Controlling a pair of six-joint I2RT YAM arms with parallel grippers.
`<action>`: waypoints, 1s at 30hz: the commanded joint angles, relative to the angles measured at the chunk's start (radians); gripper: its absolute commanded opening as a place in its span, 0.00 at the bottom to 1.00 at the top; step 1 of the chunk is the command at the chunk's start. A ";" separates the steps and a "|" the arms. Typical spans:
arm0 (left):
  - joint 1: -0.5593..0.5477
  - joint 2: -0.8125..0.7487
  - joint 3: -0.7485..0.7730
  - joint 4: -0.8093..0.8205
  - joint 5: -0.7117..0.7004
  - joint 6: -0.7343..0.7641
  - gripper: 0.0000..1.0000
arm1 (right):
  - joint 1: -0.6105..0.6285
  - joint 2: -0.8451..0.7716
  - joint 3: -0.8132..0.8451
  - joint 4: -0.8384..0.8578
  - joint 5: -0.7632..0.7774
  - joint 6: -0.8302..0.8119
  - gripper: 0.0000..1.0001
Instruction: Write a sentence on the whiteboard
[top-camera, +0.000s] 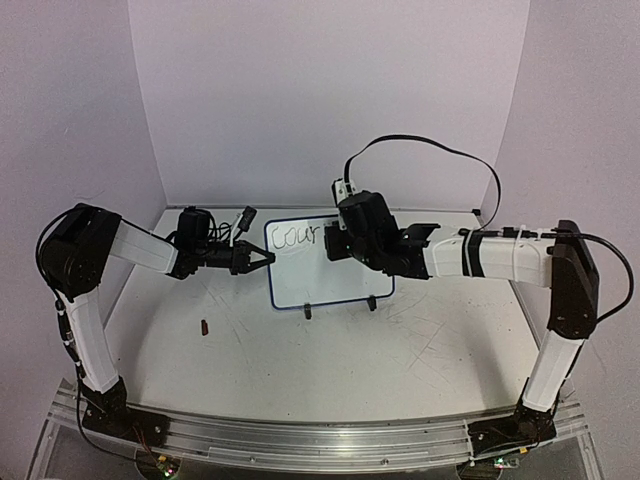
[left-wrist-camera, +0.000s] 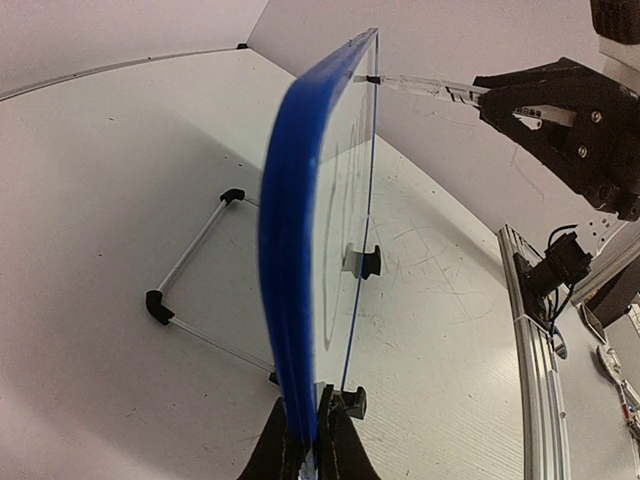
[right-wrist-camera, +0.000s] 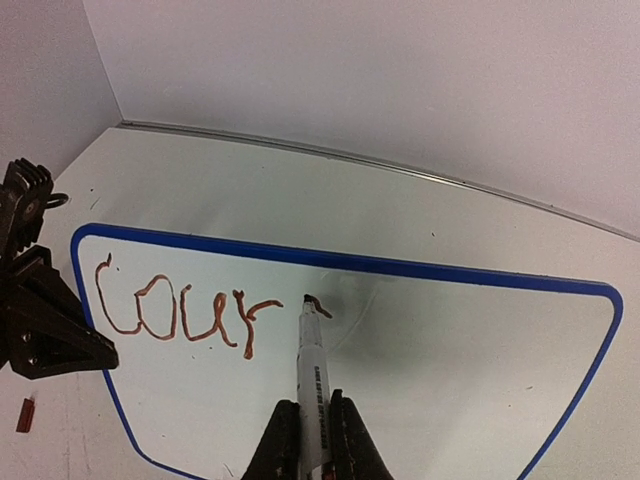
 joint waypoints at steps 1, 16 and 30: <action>0.007 -0.016 0.022 -0.044 -0.129 0.052 0.00 | -0.004 0.018 0.030 0.011 -0.016 0.000 0.00; 0.007 -0.016 0.025 -0.045 -0.129 0.053 0.00 | -0.002 0.017 0.020 -0.007 -0.053 0.027 0.00; 0.006 -0.018 0.024 -0.047 -0.132 0.054 0.00 | 0.007 -0.008 -0.034 -0.049 -0.062 0.054 0.00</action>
